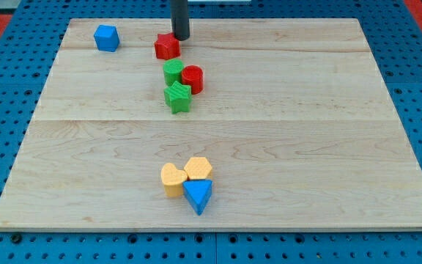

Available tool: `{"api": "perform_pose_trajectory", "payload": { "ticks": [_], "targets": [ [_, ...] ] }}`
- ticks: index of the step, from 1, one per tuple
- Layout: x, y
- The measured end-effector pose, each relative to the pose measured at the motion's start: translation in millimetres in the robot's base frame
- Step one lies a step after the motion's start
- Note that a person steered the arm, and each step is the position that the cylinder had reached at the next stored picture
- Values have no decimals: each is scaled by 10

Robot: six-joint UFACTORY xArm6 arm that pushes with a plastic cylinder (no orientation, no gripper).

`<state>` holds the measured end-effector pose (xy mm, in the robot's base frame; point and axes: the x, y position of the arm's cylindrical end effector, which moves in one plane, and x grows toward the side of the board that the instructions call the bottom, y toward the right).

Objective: Move the red star left to the green circle

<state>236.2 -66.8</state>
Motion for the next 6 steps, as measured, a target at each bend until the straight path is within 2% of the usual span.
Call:
{"api": "perform_pose_trajectory", "payload": {
  "ticks": [1, 4, 5, 6],
  "targets": [
    [105, -289],
    [967, -167],
    [1082, -175],
    [785, -495]
  ]
}}
